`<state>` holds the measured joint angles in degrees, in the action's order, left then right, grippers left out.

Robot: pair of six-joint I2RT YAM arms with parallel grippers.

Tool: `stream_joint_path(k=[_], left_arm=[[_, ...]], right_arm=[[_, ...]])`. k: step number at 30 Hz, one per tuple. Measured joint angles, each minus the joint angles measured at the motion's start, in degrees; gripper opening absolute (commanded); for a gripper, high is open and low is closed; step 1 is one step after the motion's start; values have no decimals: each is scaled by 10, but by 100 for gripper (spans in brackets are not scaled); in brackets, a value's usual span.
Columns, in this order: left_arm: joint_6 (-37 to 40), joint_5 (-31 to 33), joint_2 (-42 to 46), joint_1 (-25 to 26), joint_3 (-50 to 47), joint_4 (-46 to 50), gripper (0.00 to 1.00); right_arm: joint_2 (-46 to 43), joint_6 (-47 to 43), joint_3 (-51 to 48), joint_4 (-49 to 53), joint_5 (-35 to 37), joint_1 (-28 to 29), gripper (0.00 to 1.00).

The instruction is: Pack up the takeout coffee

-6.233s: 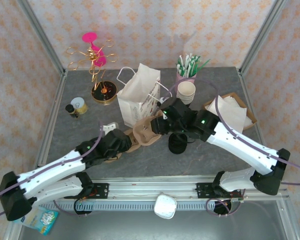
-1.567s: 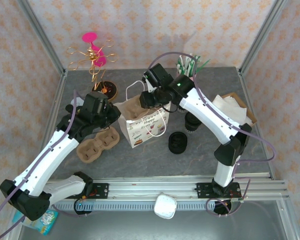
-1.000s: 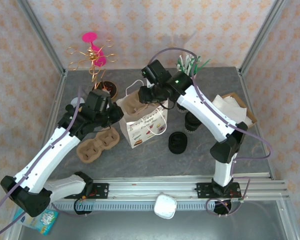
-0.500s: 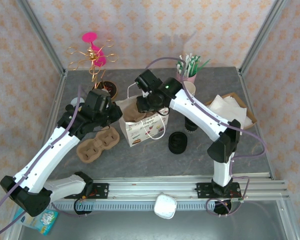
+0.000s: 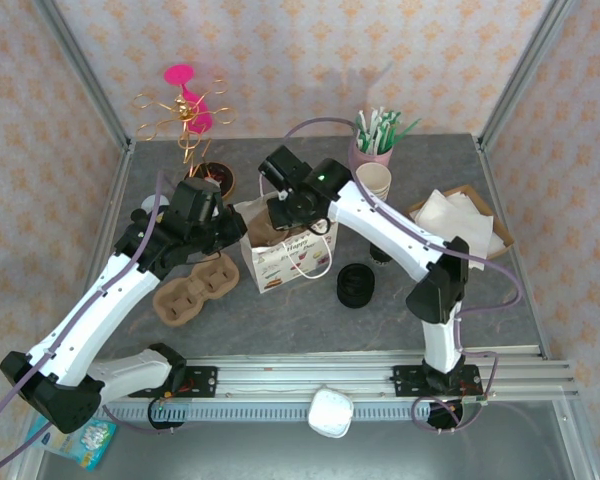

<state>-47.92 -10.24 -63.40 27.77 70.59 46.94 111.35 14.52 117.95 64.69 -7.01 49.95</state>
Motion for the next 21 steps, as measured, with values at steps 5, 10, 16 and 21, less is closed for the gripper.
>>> stream_joint_path(k=[5,10,16,21], left_arm=[[-2,4,0,0,0,0,11],[-11,6,0,0,-6,-5,11],[-21,19,0,0,-14,-13,12],[-31,20,0,0,-26,-24,13]], right_arm=[[12,0,-13,-2,2,3,29],[14,-2,-27,-12,2,4,29],[16,-2,-62,-38,2,4,29],[22,-2,-92,-63,-2,5,29]])
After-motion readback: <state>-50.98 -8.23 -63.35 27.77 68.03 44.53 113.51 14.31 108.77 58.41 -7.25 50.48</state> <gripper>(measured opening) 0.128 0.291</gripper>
